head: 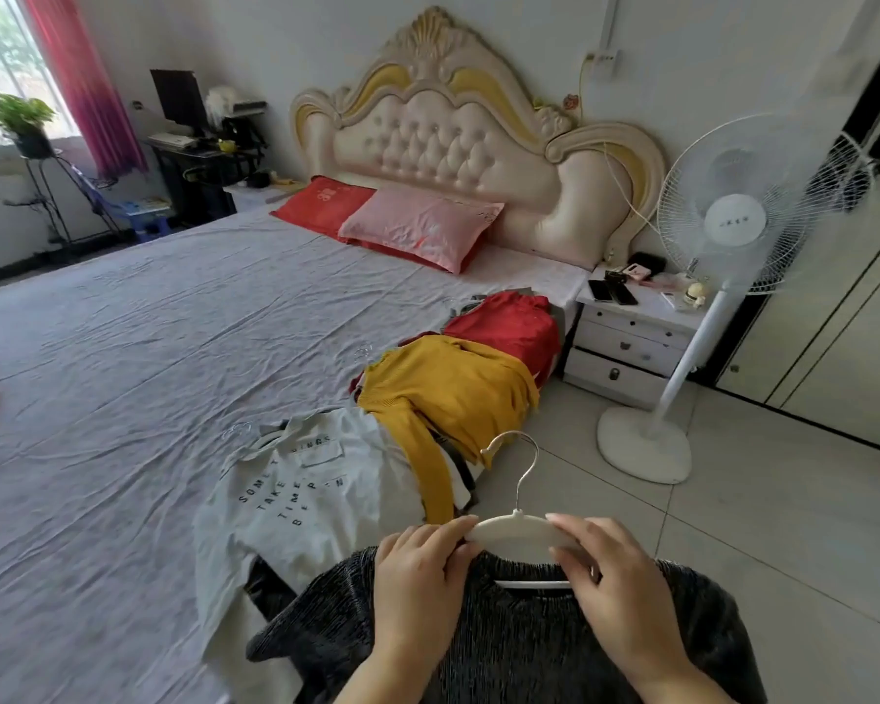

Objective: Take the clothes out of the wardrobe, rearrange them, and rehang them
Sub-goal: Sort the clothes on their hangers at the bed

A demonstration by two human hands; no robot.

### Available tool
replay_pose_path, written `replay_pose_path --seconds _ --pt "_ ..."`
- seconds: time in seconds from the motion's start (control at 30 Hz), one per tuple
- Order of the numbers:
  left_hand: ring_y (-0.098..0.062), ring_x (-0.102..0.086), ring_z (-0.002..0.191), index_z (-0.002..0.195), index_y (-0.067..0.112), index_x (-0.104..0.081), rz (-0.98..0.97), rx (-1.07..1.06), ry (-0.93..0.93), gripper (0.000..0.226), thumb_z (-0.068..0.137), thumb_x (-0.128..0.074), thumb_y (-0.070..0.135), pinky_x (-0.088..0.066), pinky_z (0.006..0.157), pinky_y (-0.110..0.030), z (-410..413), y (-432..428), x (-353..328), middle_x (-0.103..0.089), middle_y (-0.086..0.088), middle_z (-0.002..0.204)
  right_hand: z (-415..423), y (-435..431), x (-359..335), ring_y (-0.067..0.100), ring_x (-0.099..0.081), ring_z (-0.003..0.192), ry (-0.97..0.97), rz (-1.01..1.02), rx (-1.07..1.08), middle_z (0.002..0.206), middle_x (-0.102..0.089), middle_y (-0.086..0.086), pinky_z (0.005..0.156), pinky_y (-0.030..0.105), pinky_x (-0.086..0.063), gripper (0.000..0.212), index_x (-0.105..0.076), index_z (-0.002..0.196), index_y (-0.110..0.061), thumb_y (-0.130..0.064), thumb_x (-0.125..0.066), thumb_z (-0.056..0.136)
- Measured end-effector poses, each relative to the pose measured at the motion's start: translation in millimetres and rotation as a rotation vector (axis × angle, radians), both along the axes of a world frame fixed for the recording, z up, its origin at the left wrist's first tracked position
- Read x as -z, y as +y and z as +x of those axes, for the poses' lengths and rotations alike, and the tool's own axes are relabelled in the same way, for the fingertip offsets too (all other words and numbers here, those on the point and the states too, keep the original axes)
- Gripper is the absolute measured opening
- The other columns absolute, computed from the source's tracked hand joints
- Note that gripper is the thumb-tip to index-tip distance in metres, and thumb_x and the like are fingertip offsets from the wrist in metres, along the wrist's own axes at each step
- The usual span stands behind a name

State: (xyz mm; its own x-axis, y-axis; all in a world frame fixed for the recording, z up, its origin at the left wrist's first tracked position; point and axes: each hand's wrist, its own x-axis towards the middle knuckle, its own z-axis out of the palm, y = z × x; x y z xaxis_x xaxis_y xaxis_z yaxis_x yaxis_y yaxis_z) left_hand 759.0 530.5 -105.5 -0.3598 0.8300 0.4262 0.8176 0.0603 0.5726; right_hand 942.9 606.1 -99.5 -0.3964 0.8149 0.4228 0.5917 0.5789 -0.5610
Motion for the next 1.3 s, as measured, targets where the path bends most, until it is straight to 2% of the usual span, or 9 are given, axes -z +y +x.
replay_pose_path --seconds 0.1,0.23,0.4,0.5,0.67,0.8,1.0,1.2,1.3 --pt "-0.002 -0.051 0.081 0.097 0.035 -0.069 0.044 0.003 0.039 0.028 0.083 -0.046 0.045 -0.029 0.065 -0.009 11.0 48.3 4.5 -0.066 0.021 0.078 11.0 47.0 7.4 -0.002 -0.047 0.077 0.016 0.0 0.027 0.085 -0.059 -0.015 0.068 0.003 -0.037 0.048 -0.061 0.106 -0.034 -0.011 -0.081 0.069" --pt "0.002 -0.052 0.078 0.102 0.037 -0.065 0.067 0.053 0.013 0.025 0.084 -0.048 0.044 -0.029 0.067 -0.01 14.6 125.3 20.1 -0.064 0.021 0.085 16.8 120.1 15.9 -0.003 -0.047 0.076 -0.001 -0.033 0.048 0.084 -0.06 -0.014 0.067 0.002 -0.036 0.051 -0.058 0.107 -0.036 -0.011 -0.081 0.068" --pt "0.0 -0.054 0.074 0.103 0.038 -0.064 0.068 0.072 -0.046 0.024 0.085 -0.048 0.043 -0.035 0.068 -0.015 12.4 238.4 33.8 -0.062 0.017 0.087 16.6 228.6 16.4 -0.003 -0.049 0.079 -0.068 -0.038 0.092 0.083 -0.059 -0.017 0.068 0.0 -0.035 0.044 -0.07 0.104 -0.029 -0.008 -0.082 0.068" --pt "0.0 -0.052 0.074 0.102 0.038 -0.065 0.071 0.081 -0.068 0.025 0.084 -0.048 0.043 -0.033 0.068 -0.012 10.7 299.1 32.8 -0.062 0.017 0.085 13.8 290.9 7.8 -0.013 -0.048 0.085 -0.103 0.001 0.088 0.083 -0.058 -0.019 0.07 -0.001 -0.036 0.046 -0.072 0.104 -0.024 -0.003 -0.083 0.063" --pt "0.001 -0.052 0.071 0.101 0.036 -0.067 0.059 0.051 -0.079 0.027 0.084 -0.047 0.043 -0.029 0.07 -0.009 3.7 392.9 26.9 -0.061 0.019 0.086 3.6 389.9 2.9 0.005 -0.052 0.081 -0.102 0.016 0.073 0.081 -0.061 -0.012 0.068 0.013 -0.044 0.046 -0.072 0.103 -0.022 -0.001 -0.082 0.064" --pt "0.0 -0.052 0.076 0.103 0.037 -0.066 0.065 0.012 -0.085 0.027 0.084 -0.048 0.043 -0.03 0.071 -0.01 0.2 467.1 37.8 -0.061 0.019 0.087 -4.4 474.4 14.8 0.003 -0.051 0.078 -0.087 0.007 0.003 0.081 -0.059 -0.014 0.068 0.009 -0.041 0.043 -0.073 0.103 -0.023 -0.003 -0.082 0.066" --pt "-0.001 -0.049 0.079 0.101 0.035 -0.069 0.05 -0.156 -0.065 0.029 0.084 -0.047 0.043 -0.03 0.071 -0.015 1.4 585.4 49.3 -0.06 0.018 0.085 -15.5 615.8 32.5 0.006 -0.052 0.072 -0.057 -0.022 -0.154 0.08 -0.06 -0.012 0.062 0.02 -0.044 0.046 -0.071 0.106 -0.025 -0.002 -0.081 0.067" --pt "-0.004 -0.049 0.082 0.1 0.033 -0.069 0.022 -0.302 -0.102 0.029 0.085 -0.047 0.042 -0.036 0.07 -0.025 -1.6 682.7 41.8 -0.061 0.015 0.086 -37.0 735.4 23.9 -0.003 -0.048 0.07 -0.046 -0.013 -0.299 0.079 -0.057 -0.016 0.061 0.01 -0.041 0.045 -0.068 0.111 -0.023 -0.005 -0.078 0.071" --pt "-0.004 -0.048 0.082 0.101 0.034 -0.069 0.027 -0.358 -0.129 0.029 0.084 -0.047 0.043 -0.033 0.069 -0.018 -15.1 722.7 45.7 -0.061 0.015 0.085 -58.4 781.9 25.9 -0.003 -0.048 0.071 -0.071 -0.012 -0.351 0.079 -0.058 -0.013 0.064 0.004 -0.038 0.047 -0.068 0.111 -0.022 -0.003 -0.079 0.069"
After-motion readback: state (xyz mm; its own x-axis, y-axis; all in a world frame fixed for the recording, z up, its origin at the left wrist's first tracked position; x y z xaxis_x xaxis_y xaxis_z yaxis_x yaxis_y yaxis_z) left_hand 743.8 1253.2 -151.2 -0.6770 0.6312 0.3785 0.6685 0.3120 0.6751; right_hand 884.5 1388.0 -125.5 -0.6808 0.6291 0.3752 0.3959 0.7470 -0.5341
